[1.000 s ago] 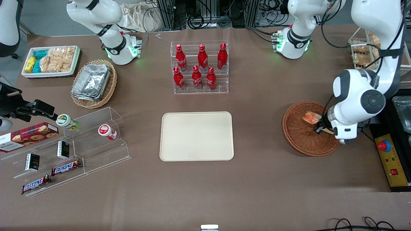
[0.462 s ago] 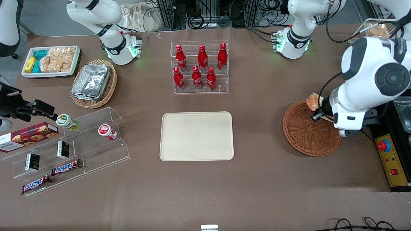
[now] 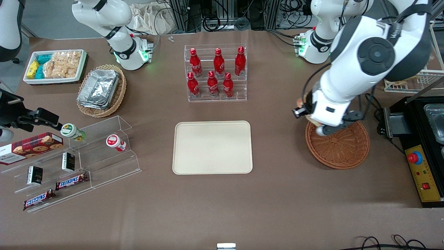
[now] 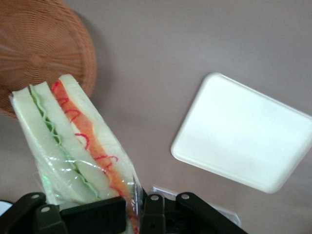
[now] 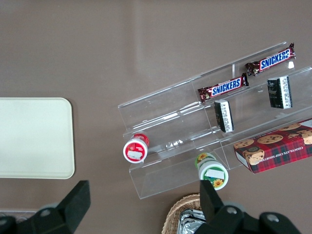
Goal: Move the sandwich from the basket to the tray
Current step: 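Carry the sandwich over the cream tray and lower it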
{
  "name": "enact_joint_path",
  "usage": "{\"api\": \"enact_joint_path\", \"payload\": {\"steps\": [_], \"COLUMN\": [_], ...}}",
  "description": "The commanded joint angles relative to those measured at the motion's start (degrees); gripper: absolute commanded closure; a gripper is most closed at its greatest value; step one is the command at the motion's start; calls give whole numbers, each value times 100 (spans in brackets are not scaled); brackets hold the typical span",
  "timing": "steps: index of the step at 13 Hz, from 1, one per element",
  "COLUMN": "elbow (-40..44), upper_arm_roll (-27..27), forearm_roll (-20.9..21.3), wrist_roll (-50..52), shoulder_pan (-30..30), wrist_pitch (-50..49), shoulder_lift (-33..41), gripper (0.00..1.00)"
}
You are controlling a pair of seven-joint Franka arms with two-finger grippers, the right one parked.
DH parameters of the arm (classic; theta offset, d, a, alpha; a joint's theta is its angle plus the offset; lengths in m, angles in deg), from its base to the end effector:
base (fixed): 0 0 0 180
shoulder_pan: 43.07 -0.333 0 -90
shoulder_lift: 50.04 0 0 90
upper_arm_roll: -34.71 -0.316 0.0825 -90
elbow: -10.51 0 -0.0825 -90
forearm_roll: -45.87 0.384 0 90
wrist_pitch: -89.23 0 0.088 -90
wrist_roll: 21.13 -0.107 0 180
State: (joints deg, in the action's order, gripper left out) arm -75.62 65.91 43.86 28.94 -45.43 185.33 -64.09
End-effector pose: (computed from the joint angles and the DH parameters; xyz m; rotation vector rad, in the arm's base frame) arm 0.5601 -0.2729 0.5402 2.9774 0.5818 -0.1980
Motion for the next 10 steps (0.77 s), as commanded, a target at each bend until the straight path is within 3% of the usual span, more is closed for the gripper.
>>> {"api": "enact_joint_path", "payload": {"steps": [1, 3, 6, 10], "elbow": [256, 219, 228, 202], "upper_arm_roll": [446, 457, 457, 448], "forearm_roll": [-219, -124, 368, 869], "wrist_roll": [21, -6, -786, -1673], "shoulder_pan": [68, 524, 973, 1132], "wrist_pitch": [747, 1444, 2086, 2931], "shoulder_lift": [-536, -991, -1791, -2715], "gripper": [100, 100, 100, 100]}}
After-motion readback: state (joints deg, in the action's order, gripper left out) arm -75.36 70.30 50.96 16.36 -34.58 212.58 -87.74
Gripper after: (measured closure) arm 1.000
